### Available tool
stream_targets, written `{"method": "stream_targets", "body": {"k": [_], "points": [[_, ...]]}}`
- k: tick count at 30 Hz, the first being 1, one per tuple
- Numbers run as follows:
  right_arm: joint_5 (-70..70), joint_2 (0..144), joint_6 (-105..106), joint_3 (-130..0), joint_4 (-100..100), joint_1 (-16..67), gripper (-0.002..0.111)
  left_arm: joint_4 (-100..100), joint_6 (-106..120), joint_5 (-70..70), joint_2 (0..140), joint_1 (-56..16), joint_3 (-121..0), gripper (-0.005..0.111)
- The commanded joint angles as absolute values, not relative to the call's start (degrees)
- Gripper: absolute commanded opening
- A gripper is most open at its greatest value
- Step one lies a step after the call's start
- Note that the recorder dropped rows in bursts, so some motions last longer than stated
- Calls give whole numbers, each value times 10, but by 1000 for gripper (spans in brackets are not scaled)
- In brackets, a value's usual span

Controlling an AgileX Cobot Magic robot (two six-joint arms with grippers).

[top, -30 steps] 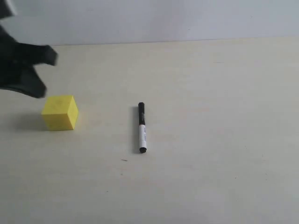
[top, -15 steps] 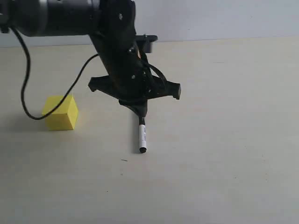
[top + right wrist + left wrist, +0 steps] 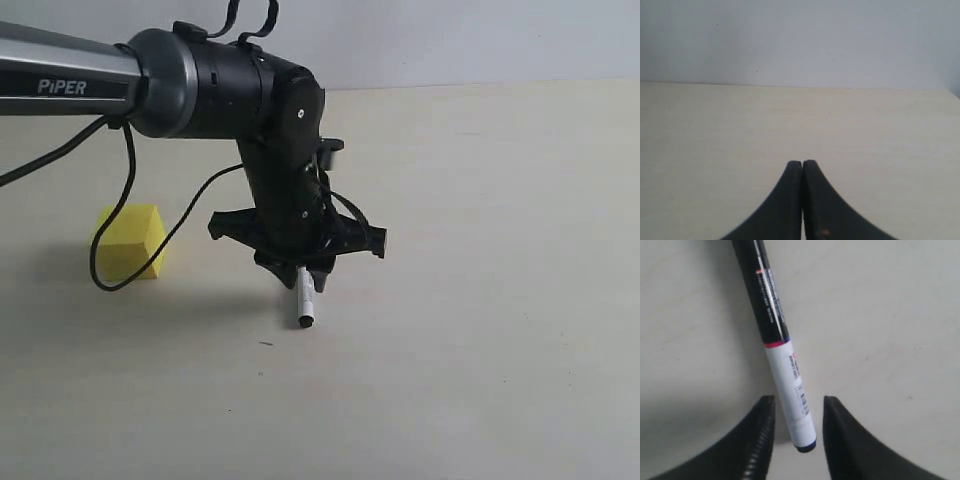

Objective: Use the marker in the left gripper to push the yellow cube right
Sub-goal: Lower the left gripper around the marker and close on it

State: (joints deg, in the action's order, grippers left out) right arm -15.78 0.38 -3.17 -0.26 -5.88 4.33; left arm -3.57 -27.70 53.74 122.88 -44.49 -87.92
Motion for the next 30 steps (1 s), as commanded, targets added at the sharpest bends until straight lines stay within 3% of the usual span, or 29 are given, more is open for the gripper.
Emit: {"method": "stream_targets", "body": {"k": [1, 30], "points": [[-153, 0, -31, 0, -60, 40, 0, -30, -290, 531, 1225, -446, -884, 46], [-153, 0, -31, 0, -60, 40, 0, -27, -322, 520, 1247, -446, -881, 46]]}}
